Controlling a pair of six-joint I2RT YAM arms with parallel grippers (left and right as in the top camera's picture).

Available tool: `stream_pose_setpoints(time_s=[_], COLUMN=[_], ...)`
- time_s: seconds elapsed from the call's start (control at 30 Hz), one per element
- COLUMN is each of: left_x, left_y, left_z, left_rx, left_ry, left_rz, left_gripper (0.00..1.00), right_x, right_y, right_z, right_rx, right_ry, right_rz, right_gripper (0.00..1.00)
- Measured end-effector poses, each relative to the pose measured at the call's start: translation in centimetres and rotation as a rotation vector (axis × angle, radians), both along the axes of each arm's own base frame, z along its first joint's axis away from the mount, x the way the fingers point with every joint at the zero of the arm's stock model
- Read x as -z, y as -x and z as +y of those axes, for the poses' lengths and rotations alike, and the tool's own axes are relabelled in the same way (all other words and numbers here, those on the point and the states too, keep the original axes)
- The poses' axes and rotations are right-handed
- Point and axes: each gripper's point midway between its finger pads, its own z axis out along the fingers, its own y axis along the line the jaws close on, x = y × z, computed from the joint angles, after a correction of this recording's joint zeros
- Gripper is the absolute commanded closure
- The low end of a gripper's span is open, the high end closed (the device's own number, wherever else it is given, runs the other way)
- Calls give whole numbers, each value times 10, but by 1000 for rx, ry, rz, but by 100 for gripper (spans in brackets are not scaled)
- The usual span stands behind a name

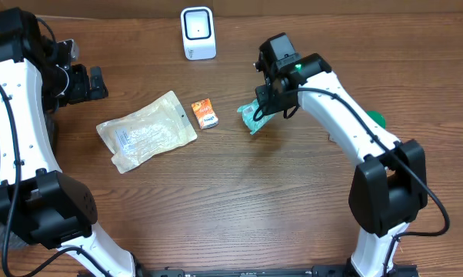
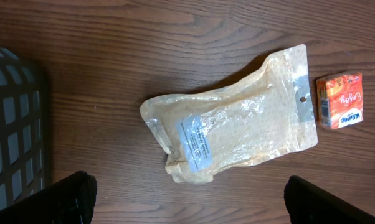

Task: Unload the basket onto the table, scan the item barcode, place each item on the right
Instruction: 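Lift the mint pouch and carry it toward the scanner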

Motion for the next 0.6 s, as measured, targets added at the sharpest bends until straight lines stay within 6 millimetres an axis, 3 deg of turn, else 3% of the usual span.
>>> stream_pose_setpoints(time_s=[0.17,0.3,0.47,0.6], left_x=[0,0,0,0], left_y=[0,0,0,0], left_z=[0,0,0,0], left_rx=[0,0,0,0], left_ry=[0,0,0,0], left_rz=[0,0,0,0], left_gripper=[0,0,0,1], right_x=[-13,-36,-33,-20], right_y=[3,6,12,17], right_z=[-16,-8,7,24], right_rx=[85,90,92,82], right_ry=[286,464,417,205], right_rz=[-133,-286,-284,-166], right_gripper=[96,96,96,96])
